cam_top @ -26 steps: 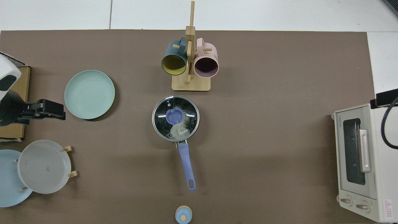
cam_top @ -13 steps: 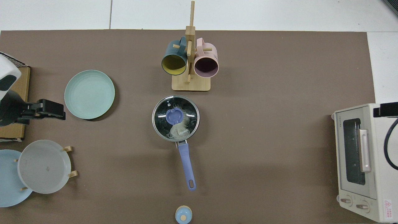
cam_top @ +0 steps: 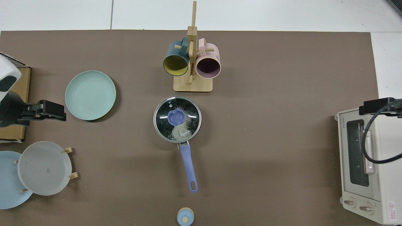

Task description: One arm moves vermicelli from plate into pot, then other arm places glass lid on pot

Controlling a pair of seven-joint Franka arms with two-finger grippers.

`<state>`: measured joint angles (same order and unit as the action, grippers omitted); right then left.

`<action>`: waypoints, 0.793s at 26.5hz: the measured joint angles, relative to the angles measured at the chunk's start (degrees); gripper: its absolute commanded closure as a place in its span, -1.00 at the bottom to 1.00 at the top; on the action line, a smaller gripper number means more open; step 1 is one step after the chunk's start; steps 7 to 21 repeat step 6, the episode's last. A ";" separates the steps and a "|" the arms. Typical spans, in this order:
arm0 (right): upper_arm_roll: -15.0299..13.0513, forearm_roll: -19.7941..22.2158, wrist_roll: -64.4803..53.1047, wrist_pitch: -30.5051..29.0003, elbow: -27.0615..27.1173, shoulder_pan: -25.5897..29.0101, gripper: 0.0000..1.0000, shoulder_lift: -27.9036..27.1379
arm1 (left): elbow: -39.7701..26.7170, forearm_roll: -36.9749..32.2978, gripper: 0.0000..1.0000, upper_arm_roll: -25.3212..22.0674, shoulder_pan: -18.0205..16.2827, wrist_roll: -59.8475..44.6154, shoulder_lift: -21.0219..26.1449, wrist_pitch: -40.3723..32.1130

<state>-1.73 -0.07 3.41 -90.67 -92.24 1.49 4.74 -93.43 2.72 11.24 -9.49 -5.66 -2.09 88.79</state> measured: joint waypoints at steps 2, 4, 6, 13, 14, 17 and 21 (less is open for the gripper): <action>0.66 0.00 1.04 -0.03 0.24 0.02 -1.00 -0.82 | 0.00 0.00 -1.00 0.00 0.00 0.00 0.00 0.00; 0.78 0.00 1.41 -0.11 0.64 0.03 -1.00 -1.87 | 0.00 0.00 -1.00 0.00 0.00 0.00 0.00 0.00; 0.77 0.00 1.42 -0.17 1.01 0.10 -1.00 -2.74 | 0.00 0.00 -1.00 0.00 0.00 0.00 0.00 0.00; 0.77 0.00 1.42 -0.17 1.01 0.10 -1.00 -2.74 | 0.00 0.00 -1.00 0.00 0.00 0.00 0.00 0.00; 0.77 0.00 1.42 -0.17 1.01 0.10 -1.00 -2.74 | 0.00 0.00 -1.00 0.00 0.00 0.00 0.00 0.00; 0.77 0.00 1.42 -0.17 1.01 0.10 -1.00 -2.74 | 0.00 0.00 -1.00 0.00 0.00 0.00 0.00 0.00; 0.77 0.00 1.42 -0.17 1.01 0.10 -1.00 -2.74 | 0.00 0.00 -1.00 0.00 0.00 0.00 0.00 0.00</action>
